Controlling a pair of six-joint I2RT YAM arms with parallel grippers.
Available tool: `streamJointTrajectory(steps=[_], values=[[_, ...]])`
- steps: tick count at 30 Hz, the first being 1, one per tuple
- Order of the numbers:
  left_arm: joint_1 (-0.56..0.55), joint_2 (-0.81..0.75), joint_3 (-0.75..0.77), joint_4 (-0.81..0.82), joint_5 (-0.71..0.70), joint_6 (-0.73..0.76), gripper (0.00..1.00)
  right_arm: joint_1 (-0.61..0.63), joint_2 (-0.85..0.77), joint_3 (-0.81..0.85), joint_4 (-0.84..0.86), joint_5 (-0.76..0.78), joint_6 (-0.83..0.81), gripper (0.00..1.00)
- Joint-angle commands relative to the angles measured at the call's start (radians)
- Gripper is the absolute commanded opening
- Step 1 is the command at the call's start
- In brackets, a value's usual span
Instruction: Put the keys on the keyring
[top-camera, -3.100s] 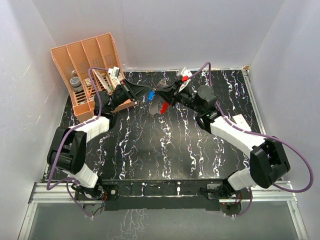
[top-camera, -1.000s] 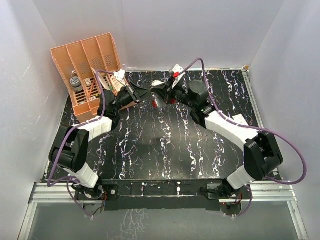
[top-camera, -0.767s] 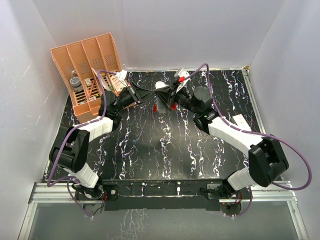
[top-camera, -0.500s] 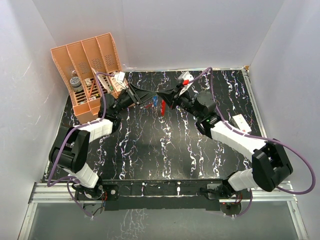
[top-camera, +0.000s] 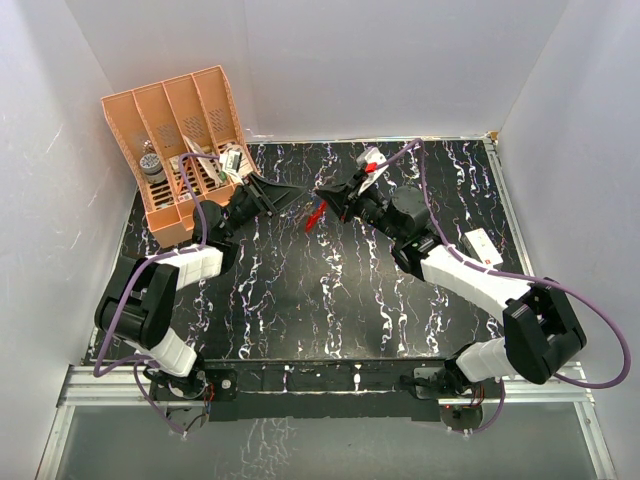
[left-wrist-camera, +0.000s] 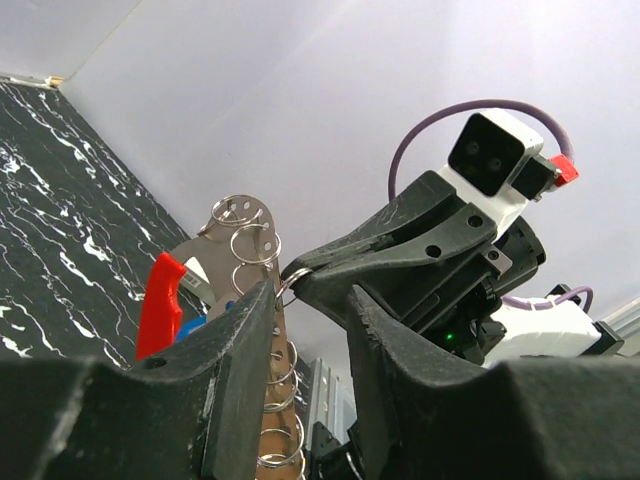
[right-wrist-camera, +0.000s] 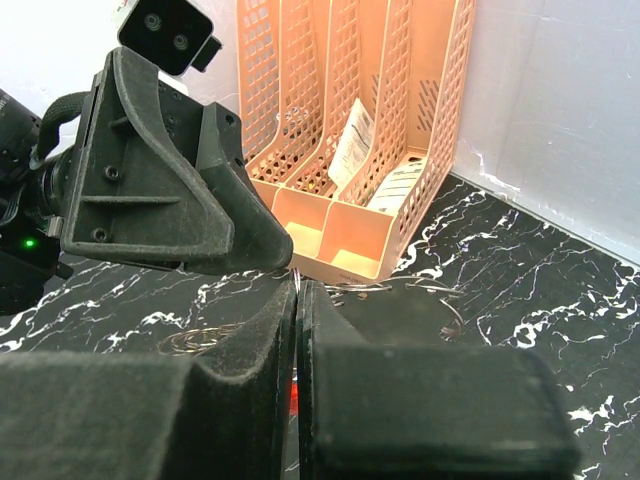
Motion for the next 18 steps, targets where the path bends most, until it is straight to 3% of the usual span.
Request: streamJointTrajectory(steps=[1,18], values=[[0.002,-0.021,0.03,0.157,0.046,0.011,0.33,0.003,-0.033,0.003,0.105,0.013,0.018,0.0],[-0.009,0.02,0.089,0.127,0.091,0.049,0.31,0.004,-0.031,0.018,0.113,-0.043,0.043,0.0]])
